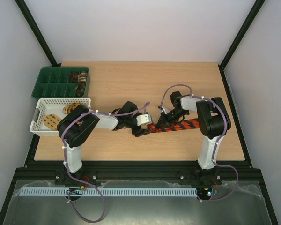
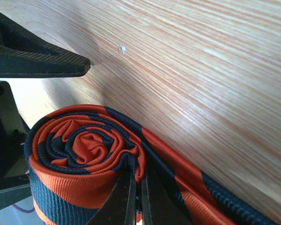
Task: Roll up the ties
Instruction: Roll the tie at the center of the board.
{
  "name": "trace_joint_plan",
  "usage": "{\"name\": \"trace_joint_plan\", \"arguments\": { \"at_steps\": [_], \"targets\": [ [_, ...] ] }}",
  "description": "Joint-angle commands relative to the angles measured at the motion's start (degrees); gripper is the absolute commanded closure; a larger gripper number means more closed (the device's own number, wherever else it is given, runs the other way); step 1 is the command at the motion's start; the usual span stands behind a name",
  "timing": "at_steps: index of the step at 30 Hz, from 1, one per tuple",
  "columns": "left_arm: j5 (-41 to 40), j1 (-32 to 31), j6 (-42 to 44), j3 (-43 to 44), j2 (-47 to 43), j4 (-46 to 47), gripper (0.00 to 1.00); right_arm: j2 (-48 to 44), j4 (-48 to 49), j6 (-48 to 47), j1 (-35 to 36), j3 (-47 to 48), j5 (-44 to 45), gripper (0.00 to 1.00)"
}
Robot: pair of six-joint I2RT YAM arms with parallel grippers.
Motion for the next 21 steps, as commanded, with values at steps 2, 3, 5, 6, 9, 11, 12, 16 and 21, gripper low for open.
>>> {"name": "trace_joint_plan", "arguments": {
  "at_steps": [2,3,5,6,9,11,12,16,21],
  "targets": [
    [4.8,-0.43,-6.72,0.36,-0.97,2.81,0.21,-0.42,0.52,-1.87,0.25,-3.23,11.09,0.99],
    [5.31,-0.43,-8.33,0.38,-0.67,3.56,0.21,-0.22,1.03,-1.66,0.32,-3.14,11.08,0.99],
    [6.49,-0.43,-10.75,0.63,0.09,4.98,0.21,0.29,1.89,-1.18,0.5,-3.16,11.04,0.99],
    [7.18,-0.47,-11.93,0.61,0.69,6.48,0.21,0.56,2.21,-0.64,0.61,-3.11,10.91,0.99],
    [8.03,-0.79,-15.17,1.67,3.02,8.82,0.23,1.43,3.17,0.63,0.85,-2.8,10.38,0.99],
    [7.31,-1.09,-15.84,2.92,4.58,9.24,0.28,2.21,3.8,1.24,0.93,-2.17,10.18,0.99],
    [6.71,-1.17,-15.64,3.24,5.09,9.2,0.31,2.58,4.05,1.57,0.99,-1.75,10.06,0.99],
    [3.11,-1.17,-9.84,2.91,5.08,5.65,0.56,4.2,3.82,2.42,1.04,1.28,8.98,0.99],
    [-5.35,-1.3,1.66,0.78,3.33,-2.55,0.7,2.03,-1.22,1.57,-0.82,4.27,6.07,0.72]
  ]
}}
